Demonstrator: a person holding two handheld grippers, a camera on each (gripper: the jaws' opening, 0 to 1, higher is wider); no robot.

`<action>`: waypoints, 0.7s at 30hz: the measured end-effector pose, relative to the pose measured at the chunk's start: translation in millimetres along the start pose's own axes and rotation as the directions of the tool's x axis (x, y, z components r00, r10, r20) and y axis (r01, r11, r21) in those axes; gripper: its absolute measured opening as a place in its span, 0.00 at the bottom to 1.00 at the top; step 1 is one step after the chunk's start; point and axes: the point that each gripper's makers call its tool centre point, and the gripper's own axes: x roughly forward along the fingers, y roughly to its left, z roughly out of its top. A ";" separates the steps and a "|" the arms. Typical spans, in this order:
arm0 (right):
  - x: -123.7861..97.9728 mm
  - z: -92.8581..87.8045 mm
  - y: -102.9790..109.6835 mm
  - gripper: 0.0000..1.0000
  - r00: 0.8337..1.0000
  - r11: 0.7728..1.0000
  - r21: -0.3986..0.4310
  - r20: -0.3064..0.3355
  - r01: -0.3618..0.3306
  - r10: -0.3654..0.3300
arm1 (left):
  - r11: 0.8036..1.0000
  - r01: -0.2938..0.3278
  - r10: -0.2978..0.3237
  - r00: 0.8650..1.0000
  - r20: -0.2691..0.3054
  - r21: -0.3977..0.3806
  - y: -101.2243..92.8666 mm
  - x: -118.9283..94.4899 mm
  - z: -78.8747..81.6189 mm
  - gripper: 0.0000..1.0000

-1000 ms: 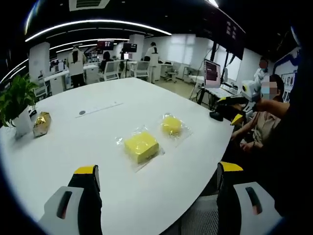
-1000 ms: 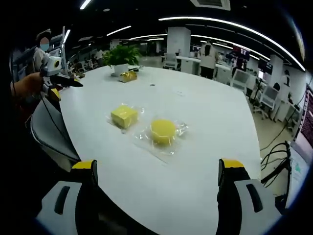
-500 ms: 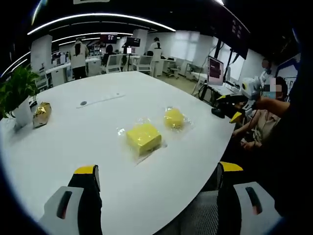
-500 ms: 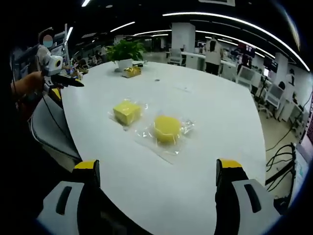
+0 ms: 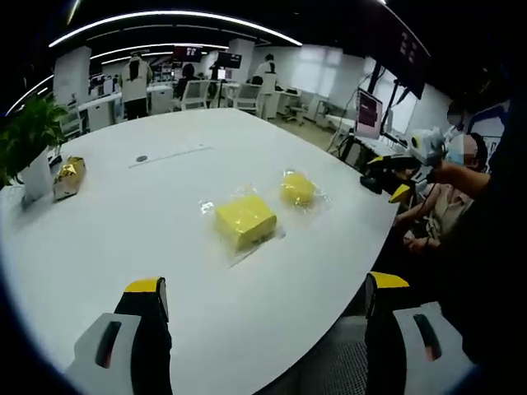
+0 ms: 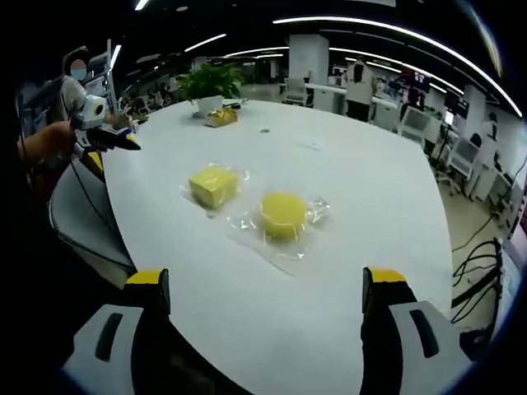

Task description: Compare the silicone blocks by pressing each to a similar depth, holding the contact briefly, and releasing to observe deformation and rebound differences across the visible hardness samples.

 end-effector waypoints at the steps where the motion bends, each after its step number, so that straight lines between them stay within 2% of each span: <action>1: 0.1 -0.3 0.0 0.90 1.000 1.000 -0.002 -0.003 0.001 -0.001 | 1.000 0.002 -0.002 1.000 -0.001 0.000 -0.6 0.6 -0.1 0.99; 7: -1.2 0.3 -0.4 0.90 1.000 1.000 0.023 0.010 0.002 -0.002 | 1.000 0.020 -0.020 0.999 -0.029 0.003 -2.9 7.2 -1.9 0.99; 11: -2.4 -4.2 -3.3 0.89 1.000 1.000 0.027 0.003 0.012 -0.012 | 1.000 0.025 -0.025 0.999 -0.038 -0.010 2.3 12.2 -2.7 0.99; 15: -4.6 -9.4 -5.1 0.89 1.000 0.999 0.037 -0.001 0.015 -0.015 | 0.995 0.034 -0.040 0.997 -0.066 -0.095 12.6 24.0 -0.3 0.95; 17: -6.5 -11.4 -7.6 0.88 1.000 0.999 0.039 -0.004 0.023 -0.023 | 0.993 0.074 -0.081 0.994 -0.074 -0.094 11.2 32.4 5.3 0.93; 21: -11.0 -12.8 -11.8 0.88 0.999 0.998 0.042 -0.007 0.037 -0.037 | 0.988 0.104 -0.111 0.992 -0.051 -0.117 15.7 48.1 22.8 0.94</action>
